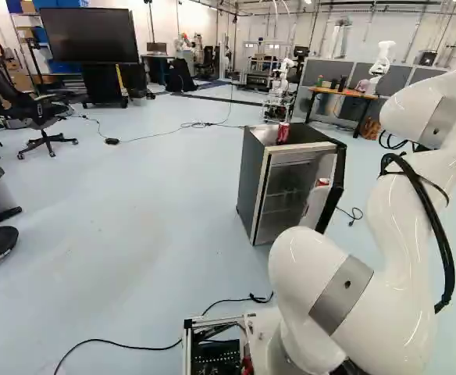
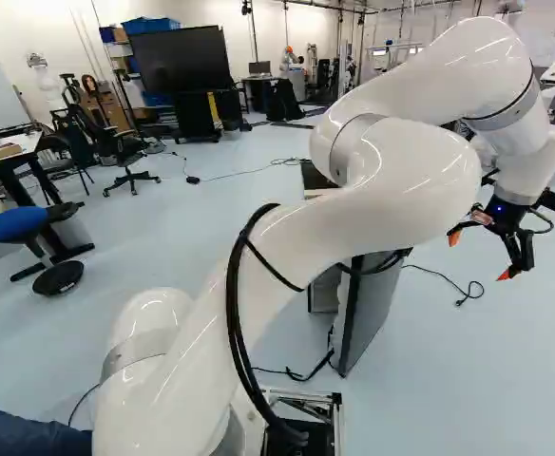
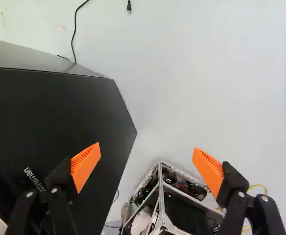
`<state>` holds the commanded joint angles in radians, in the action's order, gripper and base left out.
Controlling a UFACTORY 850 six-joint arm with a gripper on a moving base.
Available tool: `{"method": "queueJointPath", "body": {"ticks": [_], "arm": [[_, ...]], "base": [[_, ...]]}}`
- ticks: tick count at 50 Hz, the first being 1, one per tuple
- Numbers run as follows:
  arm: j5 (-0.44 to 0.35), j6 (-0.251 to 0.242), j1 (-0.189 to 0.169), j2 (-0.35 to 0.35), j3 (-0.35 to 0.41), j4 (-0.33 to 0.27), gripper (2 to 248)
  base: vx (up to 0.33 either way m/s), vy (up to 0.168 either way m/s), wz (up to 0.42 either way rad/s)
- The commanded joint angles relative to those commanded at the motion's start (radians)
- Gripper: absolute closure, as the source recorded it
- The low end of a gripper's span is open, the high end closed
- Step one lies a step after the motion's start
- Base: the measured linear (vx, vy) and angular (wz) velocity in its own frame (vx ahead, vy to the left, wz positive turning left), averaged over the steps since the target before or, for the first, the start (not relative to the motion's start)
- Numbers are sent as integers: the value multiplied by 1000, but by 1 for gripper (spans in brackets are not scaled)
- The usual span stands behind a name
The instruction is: Grab a drink from the fridge
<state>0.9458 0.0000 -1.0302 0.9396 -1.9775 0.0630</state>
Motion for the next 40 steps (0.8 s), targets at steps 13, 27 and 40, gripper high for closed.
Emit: {"method": "queueJointPath", "body": {"ticks": [13, 27, 40], "arm": [[-111, 0, 10, -52, 87, -40, 3], [-258, 0, 22, -108, 178, -96, 3], [-369, 0, 33, -161, 259, -150, 3]], "base": [[0, 0, 0], [0, 0, 0], [0, 0, 0]]}}
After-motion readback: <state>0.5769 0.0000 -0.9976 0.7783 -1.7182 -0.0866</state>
